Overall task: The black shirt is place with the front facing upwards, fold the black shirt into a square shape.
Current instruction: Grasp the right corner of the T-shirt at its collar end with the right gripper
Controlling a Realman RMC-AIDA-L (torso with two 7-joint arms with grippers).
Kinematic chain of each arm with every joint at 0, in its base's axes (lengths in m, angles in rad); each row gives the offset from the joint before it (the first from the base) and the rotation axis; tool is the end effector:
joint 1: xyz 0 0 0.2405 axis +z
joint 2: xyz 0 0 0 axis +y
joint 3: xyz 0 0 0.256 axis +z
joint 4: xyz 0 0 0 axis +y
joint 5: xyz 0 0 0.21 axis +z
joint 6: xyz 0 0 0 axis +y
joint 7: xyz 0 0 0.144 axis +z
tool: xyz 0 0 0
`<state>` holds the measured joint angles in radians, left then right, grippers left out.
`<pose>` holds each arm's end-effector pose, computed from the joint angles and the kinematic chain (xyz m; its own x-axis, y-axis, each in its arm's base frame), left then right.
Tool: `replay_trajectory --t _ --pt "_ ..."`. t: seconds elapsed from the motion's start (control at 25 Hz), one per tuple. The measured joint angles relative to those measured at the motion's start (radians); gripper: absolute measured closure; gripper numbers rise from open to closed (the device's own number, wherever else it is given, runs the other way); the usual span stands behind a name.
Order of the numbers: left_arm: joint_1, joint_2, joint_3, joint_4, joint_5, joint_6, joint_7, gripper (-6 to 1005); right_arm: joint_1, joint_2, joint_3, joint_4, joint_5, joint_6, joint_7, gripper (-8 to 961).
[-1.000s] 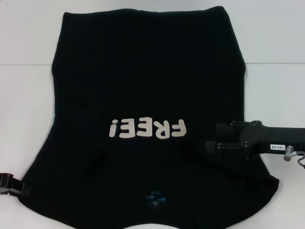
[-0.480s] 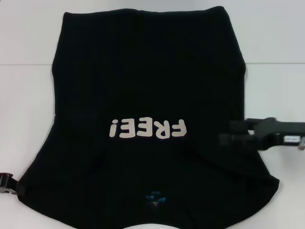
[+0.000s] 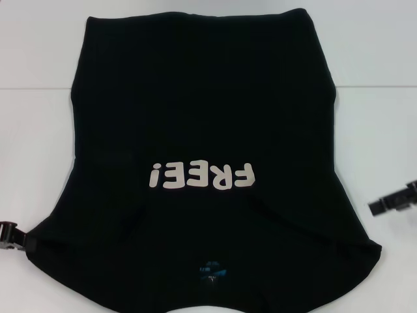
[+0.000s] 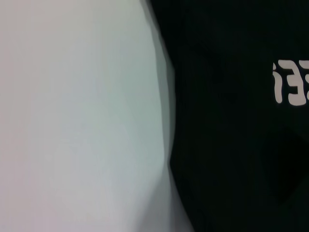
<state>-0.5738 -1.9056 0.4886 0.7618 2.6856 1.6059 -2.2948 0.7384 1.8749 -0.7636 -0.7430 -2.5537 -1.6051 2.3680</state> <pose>-0.3523 0.3212 0.0903 0.2126 0.9609 0.1775 0.9542 -0.1649 -0.2497 0.2779 0.3781 0.0765 0.4145 -0.9090 -0.0438 -0.8833 -0.3903 -0.2597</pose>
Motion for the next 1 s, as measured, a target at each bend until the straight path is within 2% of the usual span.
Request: replay_trajectory --t 0.12,0.16,0.2,0.32,0.52,1.0 --pt "-0.001 0.000 -0.002 0.000 0.000 -0.001 0.001 998 0.012 0.009 -0.007 0.006 -0.057 -0.013 0.056 140" --pt "-0.002 0.000 -0.002 0.000 -0.001 -0.001 0.001 998 0.015 0.021 -0.010 0.021 -0.069 -0.003 0.060 143" --pt "-0.002 0.000 -0.002 0.000 -0.003 -0.003 0.001 997 0.015 0.021 -0.010 0.021 -0.069 -0.003 0.060 146" --pt "-0.003 0.000 -0.002 -0.001 -0.010 -0.004 0.002 998 0.018 0.043 -0.011 0.047 -0.075 0.034 0.052 155" --pt "-0.003 0.001 -0.003 -0.001 -0.013 -0.004 0.002 998 0.026 0.061 -0.030 0.093 -0.084 0.075 0.045 170" --pt "-0.003 0.002 -0.008 -0.002 -0.014 -0.004 0.002 997 0.038 0.078 -0.065 0.122 -0.085 0.116 0.045 206"
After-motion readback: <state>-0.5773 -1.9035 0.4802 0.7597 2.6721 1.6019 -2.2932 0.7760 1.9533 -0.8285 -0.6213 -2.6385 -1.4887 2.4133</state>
